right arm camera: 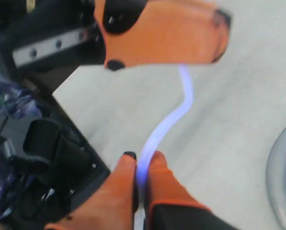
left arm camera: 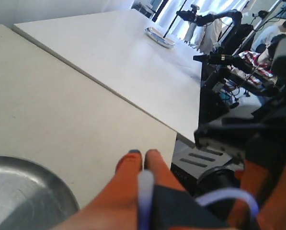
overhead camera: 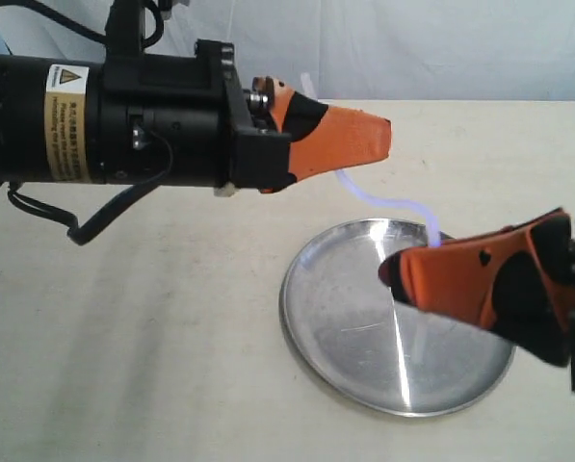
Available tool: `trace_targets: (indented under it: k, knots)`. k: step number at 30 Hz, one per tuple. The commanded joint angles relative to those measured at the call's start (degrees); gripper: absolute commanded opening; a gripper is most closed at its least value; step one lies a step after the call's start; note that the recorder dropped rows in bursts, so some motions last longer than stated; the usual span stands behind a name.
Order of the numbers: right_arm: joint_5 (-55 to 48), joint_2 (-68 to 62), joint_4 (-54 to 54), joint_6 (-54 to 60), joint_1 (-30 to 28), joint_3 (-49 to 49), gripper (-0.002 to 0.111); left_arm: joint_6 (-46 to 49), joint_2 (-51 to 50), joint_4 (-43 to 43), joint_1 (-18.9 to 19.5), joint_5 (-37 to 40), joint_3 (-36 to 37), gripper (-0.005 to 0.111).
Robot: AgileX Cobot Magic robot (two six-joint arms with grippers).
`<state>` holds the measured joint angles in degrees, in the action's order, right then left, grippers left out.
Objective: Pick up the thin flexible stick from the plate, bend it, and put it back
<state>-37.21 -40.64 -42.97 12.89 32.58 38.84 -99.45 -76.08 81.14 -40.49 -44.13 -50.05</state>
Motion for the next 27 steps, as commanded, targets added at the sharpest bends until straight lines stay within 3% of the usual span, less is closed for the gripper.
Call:
trace_targets:
  k: [1, 6, 10, 13, 17, 21, 27]
  knots:
    - [11.4, 1.6, 10.7, -9.7, -0.6, 1.0, -0.001, -0.8, 0.2, 5.2, -0.8, -7.0, 0.8, 0.0]
    - [7.7, 0.9, 23.2, -22.3, -0.6, 1.0, -0.001, -0.8, 0.2, -1.3, -0.8, -13.3, 0.8, 0.0]
    - [2.1, -1.8, 22.4, -22.7, -0.6, 1.0, -0.001, -0.4, 0.4, -5.8, -0.8, -15.0, -0.3, 0.0]
    - [-0.6, -4.1, 15.8, -16.7, -0.6, 1.0, -0.001, 0.9, 0.4, -5.8, -0.8, -14.8, -2.3, 0.0]
    - [-1.4, -5.7, -2.1, 2.8, -0.6, 1.0, -0.001, 3.8, 0.4, -5.4, -0.8, -11.5, -3.5, 0.0]
    - [-0.9, -5.2, -17.2, 17.0, -0.6, 1.0, -0.001, 5.6, 0.4, 0.6, -0.8, -2.4, -3.5, 0.0]
    - [7.2, 1.6, -17.2, 17.8, -0.6, 1.0, -0.001, -1.2, 0.4, 18.8, -0.8, 4.8, -3.5, 0.0]
